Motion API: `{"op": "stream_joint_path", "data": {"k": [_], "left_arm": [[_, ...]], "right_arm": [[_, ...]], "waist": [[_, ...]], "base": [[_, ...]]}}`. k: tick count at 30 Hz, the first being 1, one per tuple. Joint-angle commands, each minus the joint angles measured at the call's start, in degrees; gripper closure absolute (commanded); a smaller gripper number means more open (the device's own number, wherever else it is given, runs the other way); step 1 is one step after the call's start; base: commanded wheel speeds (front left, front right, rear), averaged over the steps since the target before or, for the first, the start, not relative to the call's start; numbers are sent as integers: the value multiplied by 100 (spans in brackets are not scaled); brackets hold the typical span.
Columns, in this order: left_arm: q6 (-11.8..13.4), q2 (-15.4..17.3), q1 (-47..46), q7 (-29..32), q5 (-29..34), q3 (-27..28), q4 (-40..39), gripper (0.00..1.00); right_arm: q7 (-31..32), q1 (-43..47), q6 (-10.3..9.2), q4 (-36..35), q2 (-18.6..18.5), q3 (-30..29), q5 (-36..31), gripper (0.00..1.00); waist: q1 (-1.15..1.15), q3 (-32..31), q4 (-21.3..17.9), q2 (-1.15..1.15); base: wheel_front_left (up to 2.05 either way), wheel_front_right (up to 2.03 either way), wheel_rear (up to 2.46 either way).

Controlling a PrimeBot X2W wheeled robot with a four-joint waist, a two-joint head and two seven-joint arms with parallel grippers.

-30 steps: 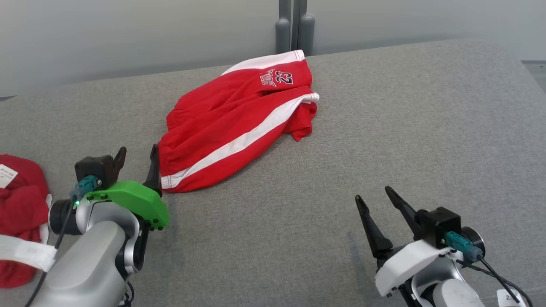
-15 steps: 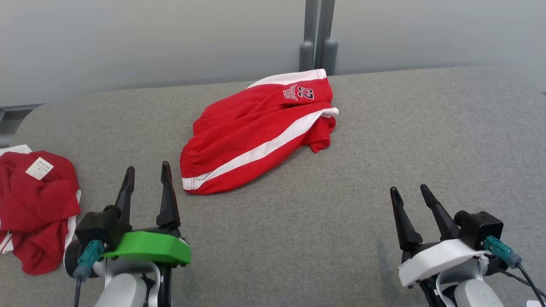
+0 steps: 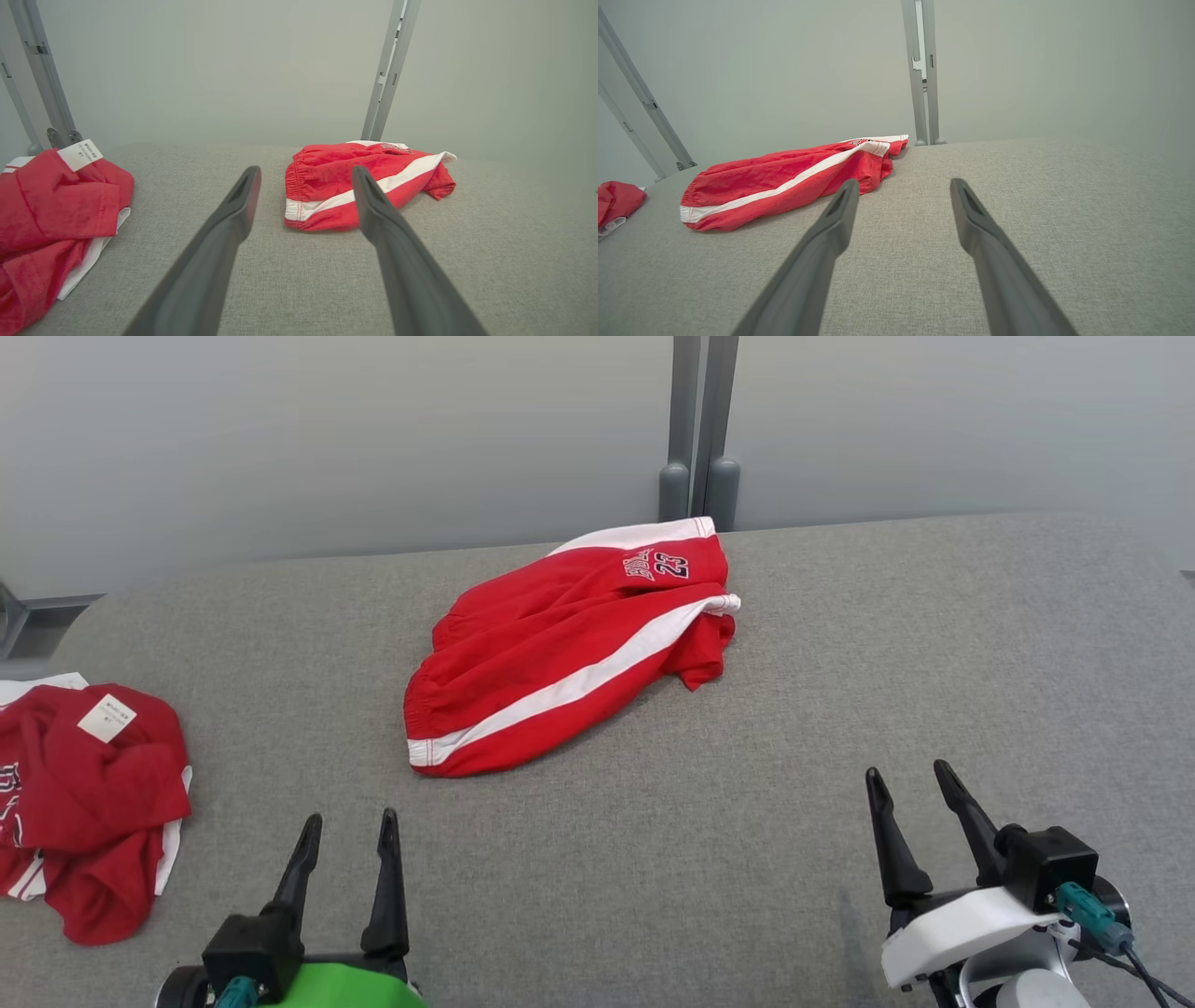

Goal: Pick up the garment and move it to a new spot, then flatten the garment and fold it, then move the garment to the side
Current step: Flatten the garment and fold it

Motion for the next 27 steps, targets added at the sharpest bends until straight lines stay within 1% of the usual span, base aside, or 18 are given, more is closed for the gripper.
{"op": "stream_joint_path", "data": {"k": [1, 6, 8, 14, 21, 27], "left_arm": [[-76, 29, 168, -2, 48, 71, 36, 0], [-363, 139, 581, -3, 62, 304, 79, 0], [-405, 166, 695, -3, 77, 379, 73, 0], [-440, 242, 878, -3, 143, 500, 112, 0], [-499, 171, 768, -2, 148, 490, 193, 0], [-492, 176, 664, -2, 231, 404, 355, 0]], "right_arm": [[-39, 98, 0, 24, -6, -7, -67, 0], [15, 275, 0, 82, -7, -37, -286, 0], [34, 348, -1, 69, -8, -66, -307, 0], [162, 494, -1, 34, -8, -114, -323, 0], [231, 494, -1, -47, -7, -59, -223, 0], [283, 486, 0, -20, -7, -52, -87, 0]], "waist": [[0, -36, 25, 0], [0, -157, 125, 0], [0, -179, 154, 0], [0, -227, 210, 0], [0, -209, 187, 0], [0, -180, 180, 0]], "base": [[0, 0, 0], [0, 0, 0], [0, 0, 0], [0, 0, 0], [0, 0, 0], [0, 0, 0]]}}
